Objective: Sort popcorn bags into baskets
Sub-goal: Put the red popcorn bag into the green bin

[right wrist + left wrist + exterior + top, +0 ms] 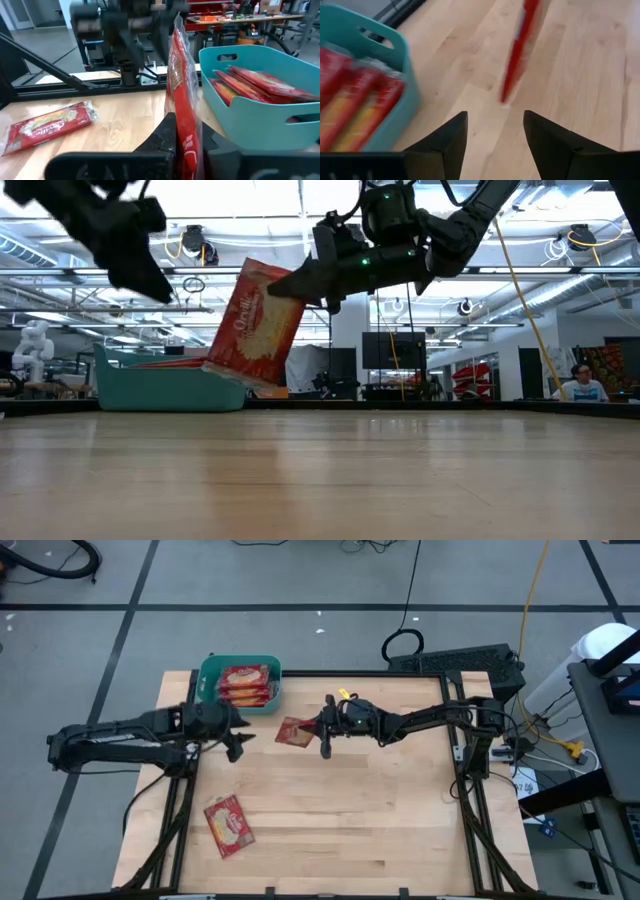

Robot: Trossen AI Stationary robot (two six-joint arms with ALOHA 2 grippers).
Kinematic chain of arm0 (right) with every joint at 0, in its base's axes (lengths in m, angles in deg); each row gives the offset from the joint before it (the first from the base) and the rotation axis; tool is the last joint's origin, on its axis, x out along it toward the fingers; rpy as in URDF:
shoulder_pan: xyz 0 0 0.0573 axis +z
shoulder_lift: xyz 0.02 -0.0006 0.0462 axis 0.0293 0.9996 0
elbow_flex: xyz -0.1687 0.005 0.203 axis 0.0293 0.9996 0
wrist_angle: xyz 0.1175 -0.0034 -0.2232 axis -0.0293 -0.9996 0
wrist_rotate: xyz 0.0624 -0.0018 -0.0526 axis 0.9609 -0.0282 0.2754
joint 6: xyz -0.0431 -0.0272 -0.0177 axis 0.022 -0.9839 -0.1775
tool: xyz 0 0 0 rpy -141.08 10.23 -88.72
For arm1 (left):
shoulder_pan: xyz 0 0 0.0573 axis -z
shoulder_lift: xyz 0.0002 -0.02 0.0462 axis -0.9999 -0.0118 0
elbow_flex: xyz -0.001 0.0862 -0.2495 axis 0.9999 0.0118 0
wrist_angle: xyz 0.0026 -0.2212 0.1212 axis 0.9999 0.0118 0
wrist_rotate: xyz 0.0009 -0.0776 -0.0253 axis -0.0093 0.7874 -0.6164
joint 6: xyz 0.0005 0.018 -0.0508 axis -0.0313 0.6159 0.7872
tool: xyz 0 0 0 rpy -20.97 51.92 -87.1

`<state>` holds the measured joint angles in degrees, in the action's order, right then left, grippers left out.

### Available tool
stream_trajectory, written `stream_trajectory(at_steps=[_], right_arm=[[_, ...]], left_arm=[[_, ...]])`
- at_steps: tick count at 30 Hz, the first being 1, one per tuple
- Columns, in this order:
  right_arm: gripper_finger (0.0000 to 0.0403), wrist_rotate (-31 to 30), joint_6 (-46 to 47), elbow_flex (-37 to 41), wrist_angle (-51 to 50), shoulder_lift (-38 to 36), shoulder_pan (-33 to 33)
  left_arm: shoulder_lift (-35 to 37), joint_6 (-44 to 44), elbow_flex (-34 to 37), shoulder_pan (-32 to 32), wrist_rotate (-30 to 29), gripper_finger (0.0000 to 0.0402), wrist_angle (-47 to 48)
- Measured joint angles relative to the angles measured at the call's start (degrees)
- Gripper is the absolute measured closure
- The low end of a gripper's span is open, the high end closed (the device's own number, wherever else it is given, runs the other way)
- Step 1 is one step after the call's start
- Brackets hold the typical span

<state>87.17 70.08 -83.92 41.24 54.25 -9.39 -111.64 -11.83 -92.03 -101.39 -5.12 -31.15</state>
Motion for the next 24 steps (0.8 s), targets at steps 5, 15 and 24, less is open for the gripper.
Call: stream_trajectory(at_steps=[5, 15, 24], right_arm=[[0.0398, 0.0, 0.0, 0.0, 4.0, -0.9, -1.0], [0.0398, -0.1, 4.4, 0.0, 20.8, -3.9, -1.5], [0.0398, -6.1, 6.2, -0.1, 44.2, 3.1, 2.8]], left_arm=[[-0.4, 5.6, 11.5, 2.8, -1.1, 0.0215, -21.8], [-0.9, 7.6, 30.7, 10.4, -10.7, 0.0213, -68.4], [-5.7, 2.8, 31.6, 16.1, -17.7, 0.0157, -83.1]])
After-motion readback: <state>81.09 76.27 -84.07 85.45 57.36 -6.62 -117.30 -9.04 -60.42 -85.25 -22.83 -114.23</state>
